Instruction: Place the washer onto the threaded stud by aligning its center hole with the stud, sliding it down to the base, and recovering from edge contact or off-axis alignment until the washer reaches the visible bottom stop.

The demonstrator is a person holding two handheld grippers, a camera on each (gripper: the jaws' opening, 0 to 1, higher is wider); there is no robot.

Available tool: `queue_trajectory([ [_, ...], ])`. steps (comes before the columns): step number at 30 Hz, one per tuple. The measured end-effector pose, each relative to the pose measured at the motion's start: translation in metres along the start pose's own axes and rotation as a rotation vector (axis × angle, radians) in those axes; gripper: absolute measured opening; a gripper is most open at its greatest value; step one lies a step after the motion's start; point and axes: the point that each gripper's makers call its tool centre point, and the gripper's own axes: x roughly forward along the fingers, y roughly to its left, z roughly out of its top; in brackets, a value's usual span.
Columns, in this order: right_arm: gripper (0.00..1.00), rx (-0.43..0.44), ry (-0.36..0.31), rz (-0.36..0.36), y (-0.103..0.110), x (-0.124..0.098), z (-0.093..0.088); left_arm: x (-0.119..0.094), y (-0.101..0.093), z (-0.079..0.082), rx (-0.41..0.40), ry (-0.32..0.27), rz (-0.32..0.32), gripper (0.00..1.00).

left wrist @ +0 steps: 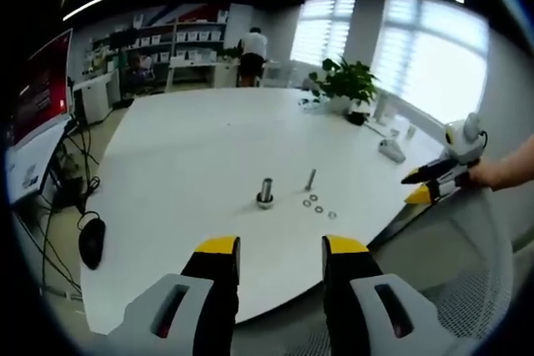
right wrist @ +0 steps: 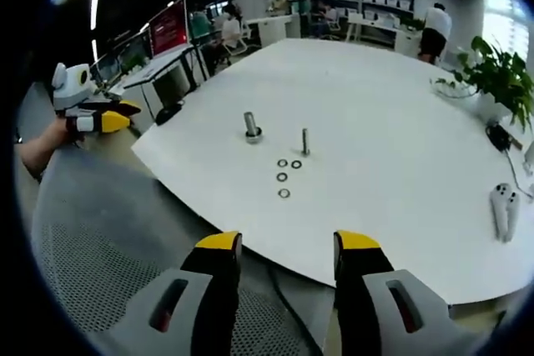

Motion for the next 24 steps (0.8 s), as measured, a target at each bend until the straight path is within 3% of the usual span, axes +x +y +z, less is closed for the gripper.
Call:
queue_trajectory([
  [3, 0.48, -0.041, 0.022, -0.016, -0.001, 0.002, -0.001, 0.0, 0.0, 0.0, 0.003, 0.002, 0.001, 0.37],
  [6, 0.49, -0.089, 0.068, 0.016, 0.005, 0.005, -0.006, 0.001, 0.0, -0.002, 0.011, 0.013, 0.002, 0.37],
  [12, 0.49, -0.065, 0.072, 0.022, 0.004, 0.005, -0.006, 0.0, 0.005, -0.001, 0.001, 0.005, 0.024, 0.37],
  [15, 0.52, -0.149, 0.177, 0.051, 0.008, 0.01, -0.018, 0.0, 0.005, -0.003, 0.007, 0.017, 0.027, 0.36],
  [18, 0.55, -0.205, 0.224, 0.052, 0.004, 0.018, -0.016, 0.001, 0.005, -0.005, 0.009, 0.028, 0.024, 0.36],
  [24, 0.55, -0.172, 0.191, 0.074, 0.001, 0.04, 0.006, 0.001, 0.001, -0.006, 0.034, 0.034, 0.01, 0.35],
])
